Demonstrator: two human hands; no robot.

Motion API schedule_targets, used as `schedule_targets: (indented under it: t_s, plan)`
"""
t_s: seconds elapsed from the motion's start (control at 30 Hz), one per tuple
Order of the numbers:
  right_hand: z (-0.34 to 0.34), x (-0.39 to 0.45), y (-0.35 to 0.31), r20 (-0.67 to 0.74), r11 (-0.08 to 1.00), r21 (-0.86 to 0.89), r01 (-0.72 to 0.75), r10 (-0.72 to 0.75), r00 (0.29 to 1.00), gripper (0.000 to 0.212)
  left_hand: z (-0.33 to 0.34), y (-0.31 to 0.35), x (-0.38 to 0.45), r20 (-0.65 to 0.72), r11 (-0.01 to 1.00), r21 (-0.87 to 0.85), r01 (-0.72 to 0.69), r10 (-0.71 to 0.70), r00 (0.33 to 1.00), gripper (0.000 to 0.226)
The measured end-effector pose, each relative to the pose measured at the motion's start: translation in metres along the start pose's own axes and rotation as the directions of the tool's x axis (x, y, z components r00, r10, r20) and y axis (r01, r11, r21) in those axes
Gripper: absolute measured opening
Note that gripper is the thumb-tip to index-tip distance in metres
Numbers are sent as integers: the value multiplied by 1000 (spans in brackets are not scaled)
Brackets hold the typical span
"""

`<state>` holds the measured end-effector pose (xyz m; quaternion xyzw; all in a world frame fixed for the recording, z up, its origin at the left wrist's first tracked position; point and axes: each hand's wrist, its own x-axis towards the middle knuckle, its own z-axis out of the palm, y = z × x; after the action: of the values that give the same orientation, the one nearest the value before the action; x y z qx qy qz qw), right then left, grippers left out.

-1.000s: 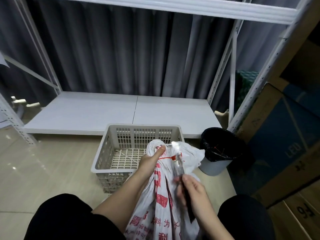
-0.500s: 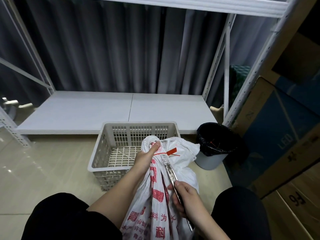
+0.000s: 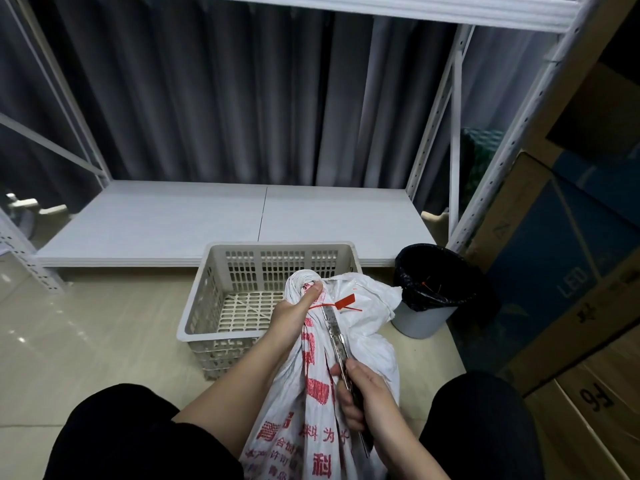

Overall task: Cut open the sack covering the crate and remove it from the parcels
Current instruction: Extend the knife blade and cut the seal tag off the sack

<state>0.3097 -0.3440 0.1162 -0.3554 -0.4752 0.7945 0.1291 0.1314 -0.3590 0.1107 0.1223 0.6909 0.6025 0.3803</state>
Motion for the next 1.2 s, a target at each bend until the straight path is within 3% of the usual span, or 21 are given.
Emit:
schedule_targets:
  t_s: [0.07, 0.2, 0.3, 0.4, 0.63, 0.77, 0.93, 1.03, 1.2]
  plan:
    - [-2, 2, 1, -4, 1000, -26, 14, -15, 1000, 29, 0, -1, 1, -23, 1000, 11, -20, 20, 1000, 58]
    - [-1, 4, 9, -63, 981, -155, 113, -124, 990, 30, 2, -4, 1, -42, 999, 11, -48, 49, 998, 65]
    - [-1, 9, 18, -79, 964, -211, 161, -181, 980, 30, 1, -6, 1, -45, 997, 10, -71, 72, 996, 50]
    - [-3, 12, 23, -84, 942, -285, 177, -209, 974, 30, 1, -9, 2, -43, 997, 21, -73, 74, 996, 51]
    - [-5, 4, 11, 56, 1000, 18, -1, 0, 998, 29, 0, -10, 3, -77, 998, 35, -59, 61, 995, 46]
    - [-3, 8, 10, -24, 985, -135, 106, -111, 994, 31, 5, -10, 0, -79, 995, 58, -79, 83, 993, 42]
    - [6, 6, 6, -31, 990, -50, 130, -132, 991, 31, 10, -13, -4, -58, 996, 38, -85, 87, 995, 50]
    - [9, 11, 7, -93, 969, -178, 170, -188, 978, 37, 10, -10, -5, -22, 996, 33, -82, 83, 996, 52]
    - [25, 26, 11, -251, 928, -323, 186, -273, 929, 37, 13, -9, -5, -24, 995, 38, -90, 91, 996, 32]
